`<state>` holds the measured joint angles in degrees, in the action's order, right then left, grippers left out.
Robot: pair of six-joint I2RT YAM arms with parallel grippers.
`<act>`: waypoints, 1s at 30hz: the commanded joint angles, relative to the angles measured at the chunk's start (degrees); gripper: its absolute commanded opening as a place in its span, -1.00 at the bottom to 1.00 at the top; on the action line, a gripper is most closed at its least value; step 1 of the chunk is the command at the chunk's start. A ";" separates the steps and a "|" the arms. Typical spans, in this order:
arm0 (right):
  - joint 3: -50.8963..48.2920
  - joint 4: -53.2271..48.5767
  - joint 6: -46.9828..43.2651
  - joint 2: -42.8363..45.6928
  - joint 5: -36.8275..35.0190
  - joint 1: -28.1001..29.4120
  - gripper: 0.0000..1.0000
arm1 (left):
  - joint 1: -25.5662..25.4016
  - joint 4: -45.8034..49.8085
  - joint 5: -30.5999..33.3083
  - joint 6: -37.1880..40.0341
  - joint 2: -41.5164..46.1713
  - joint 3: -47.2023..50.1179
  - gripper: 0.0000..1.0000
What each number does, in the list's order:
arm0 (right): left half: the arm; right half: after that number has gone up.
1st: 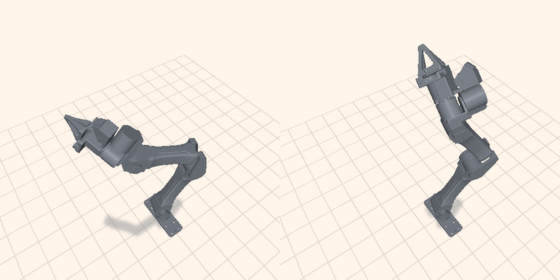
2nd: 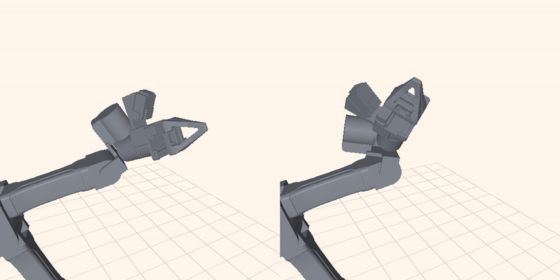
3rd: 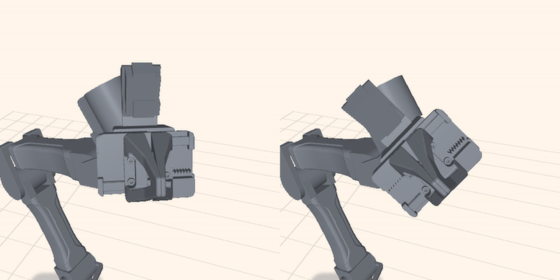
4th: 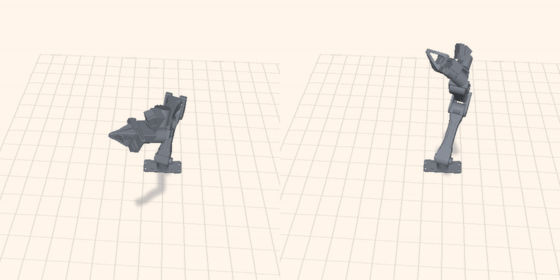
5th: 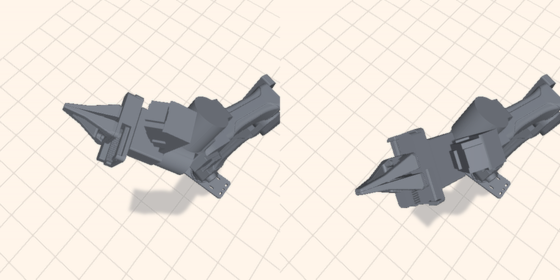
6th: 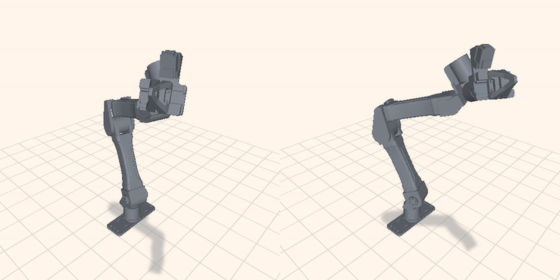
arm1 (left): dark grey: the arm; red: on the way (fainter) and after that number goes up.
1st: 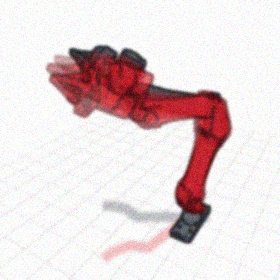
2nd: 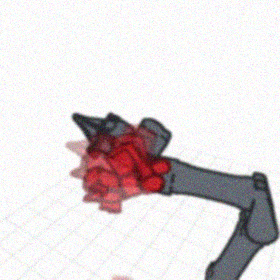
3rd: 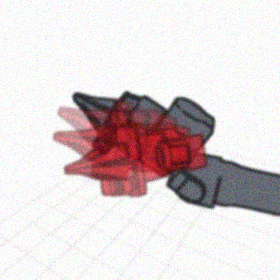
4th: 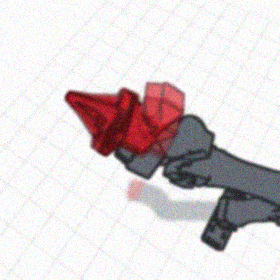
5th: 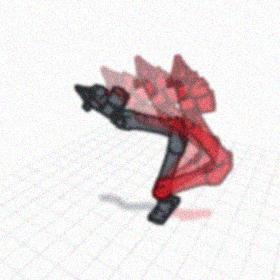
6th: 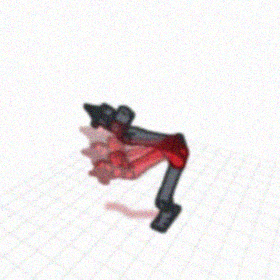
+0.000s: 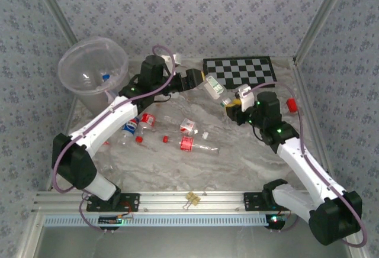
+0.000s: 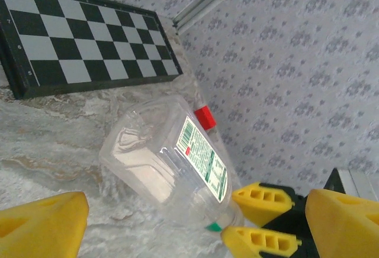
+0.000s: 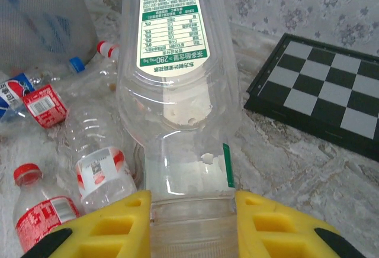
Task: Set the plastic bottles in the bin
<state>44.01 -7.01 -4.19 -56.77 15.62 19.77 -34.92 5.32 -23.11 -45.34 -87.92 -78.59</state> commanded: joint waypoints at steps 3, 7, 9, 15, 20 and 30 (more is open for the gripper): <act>-2.68 9.20 3.08 1.56 -3.32 2.44 -0.40 | -1.59 -10.19 2.27 -7.22 -2.29 1.95 0.89; -5.86 14.87 3.08 3.51 -7.47 4.40 -0.39 | -1.91 -13.27 4.28 -10.39 -2.87 3.45 0.88; -6.69 16.53 2.56 4.19 -8.69 5.16 -0.39 | -2.15 -13.32 5.89 -11.28 -2.96 3.83 0.86; -6.98 18.66 1.97 3.60 -6.48 6.51 -0.38 | -2.91 -16.61 4.59 -13.98 -4.68 3.48 0.73; -7.07 20.21 2.95 3.00 -4.54 6.60 -0.38 | -3.32 -17.91 4.22 -14.48 -5.68 2.91 0.48; -6.07 19.29 3.14 0.63 -3.05 6.74 -0.18 | -3.25 -16.24 5.12 -13.73 -4.72 3.31 0.04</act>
<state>37.32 10.57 -0.80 -55.51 10.11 26.02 -37.89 -10.11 -17.91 -59.44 -93.34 -74.50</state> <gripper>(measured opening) 0.386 0.558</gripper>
